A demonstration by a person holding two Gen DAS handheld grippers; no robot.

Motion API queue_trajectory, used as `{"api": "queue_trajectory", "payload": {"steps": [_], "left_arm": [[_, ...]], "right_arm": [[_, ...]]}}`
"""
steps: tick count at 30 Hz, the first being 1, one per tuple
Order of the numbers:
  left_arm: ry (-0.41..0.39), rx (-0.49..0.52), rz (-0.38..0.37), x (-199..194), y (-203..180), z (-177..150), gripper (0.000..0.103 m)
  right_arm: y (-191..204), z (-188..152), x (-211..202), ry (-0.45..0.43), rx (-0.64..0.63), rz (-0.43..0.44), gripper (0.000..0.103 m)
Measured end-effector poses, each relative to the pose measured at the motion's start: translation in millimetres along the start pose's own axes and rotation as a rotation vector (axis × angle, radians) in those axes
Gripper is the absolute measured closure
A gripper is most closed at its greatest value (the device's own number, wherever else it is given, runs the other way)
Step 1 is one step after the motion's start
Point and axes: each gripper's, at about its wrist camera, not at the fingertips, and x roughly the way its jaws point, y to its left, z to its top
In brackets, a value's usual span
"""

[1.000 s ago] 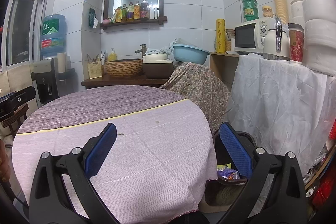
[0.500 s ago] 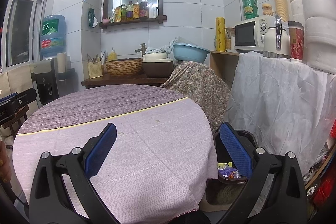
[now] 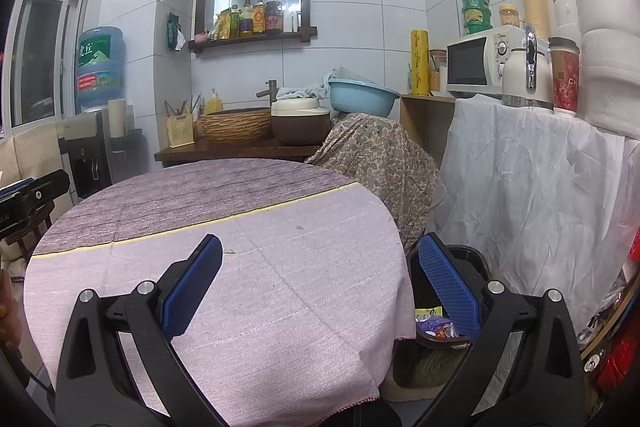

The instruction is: Collect trash

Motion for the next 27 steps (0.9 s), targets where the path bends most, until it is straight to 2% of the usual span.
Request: {"api": "queue_trajectory", "payload": {"steps": [27], "left_arm": [[0.019,0.012,-0.003,6.4,1.1,1.3,0.005]], "right_arm": [[1.3,-1.0,1.4,0.008,0.005,-0.001,0.006]]}}
